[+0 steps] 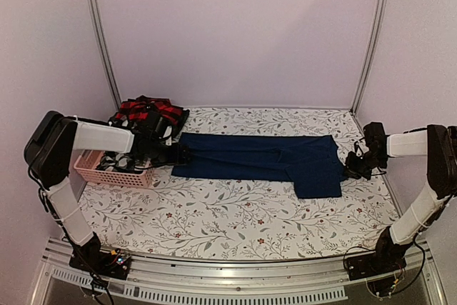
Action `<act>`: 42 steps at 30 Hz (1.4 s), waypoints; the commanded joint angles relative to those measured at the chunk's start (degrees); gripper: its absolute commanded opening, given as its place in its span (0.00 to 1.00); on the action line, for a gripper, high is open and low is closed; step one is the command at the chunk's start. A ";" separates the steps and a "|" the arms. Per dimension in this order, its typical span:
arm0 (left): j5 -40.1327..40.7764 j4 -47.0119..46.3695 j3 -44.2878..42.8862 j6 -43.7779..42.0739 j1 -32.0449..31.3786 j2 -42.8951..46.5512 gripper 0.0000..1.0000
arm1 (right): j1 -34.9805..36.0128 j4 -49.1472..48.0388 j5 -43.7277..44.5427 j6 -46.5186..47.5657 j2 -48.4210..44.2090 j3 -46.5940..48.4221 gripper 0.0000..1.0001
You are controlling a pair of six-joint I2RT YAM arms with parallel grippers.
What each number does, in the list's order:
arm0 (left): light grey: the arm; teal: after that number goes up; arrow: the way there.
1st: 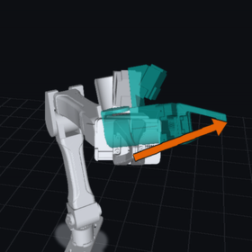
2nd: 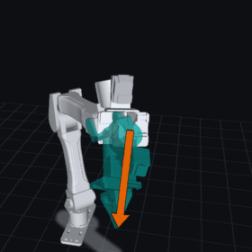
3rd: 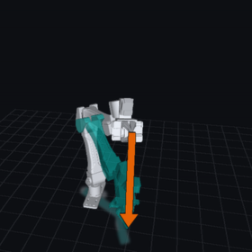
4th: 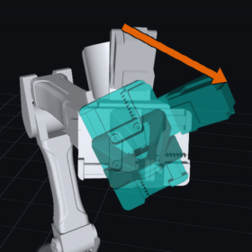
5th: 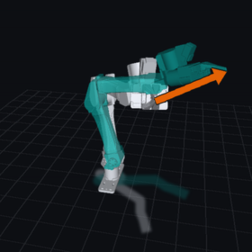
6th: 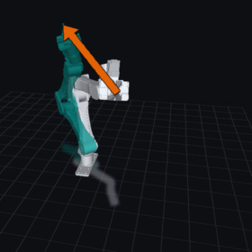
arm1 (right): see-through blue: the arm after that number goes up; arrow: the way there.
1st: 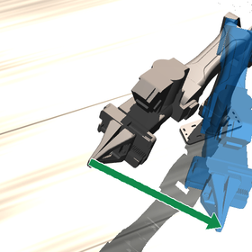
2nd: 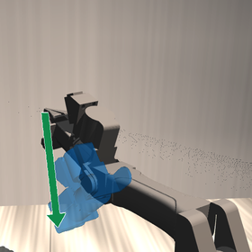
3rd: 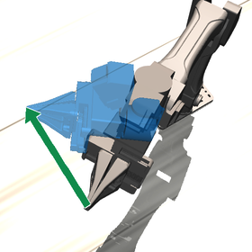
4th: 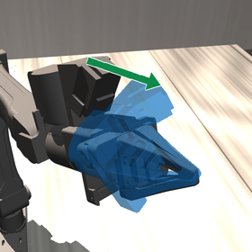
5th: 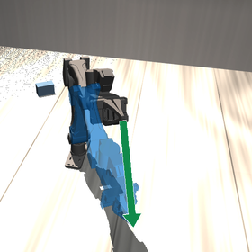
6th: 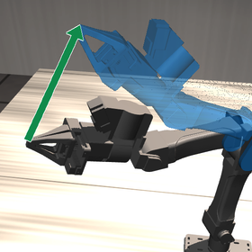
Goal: Fold and stack the mixed laundry pile
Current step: Adjust the rectangle-folded T-shirt at the center of the board.
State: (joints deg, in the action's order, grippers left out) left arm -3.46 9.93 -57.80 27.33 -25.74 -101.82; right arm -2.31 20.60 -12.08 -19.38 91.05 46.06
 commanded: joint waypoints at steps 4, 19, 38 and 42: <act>2.69 -0.43 0.16 -0.11 1.17 0.81 0.94 | -0.16 0.90 3.39 -1.63 0.87 -2.02 0.00; -2.46 -3.78 -3.57 -2.83 0.31 1.39 0.92 | -0.33 5.23 -3.80 -2.13 -14.44 0.48 0.61; -18.78 -24.15 -12.01 -3.27 -27.31 -11.47 0.72 | 0.44 0.56 -9.07 -11.26 -17.66 -16.72 0.54; -19.29 -24.70 -20.58 -3.06 -32.27 -20.40 0.68 | 0.46 -2.10 -10.88 -10.20 -13.77 -16.34 0.44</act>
State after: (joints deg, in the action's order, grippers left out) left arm -20.12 -11.60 -72.27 23.79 -54.70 -115.94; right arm -2.15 22.26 -21.67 -29.78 74.00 29.26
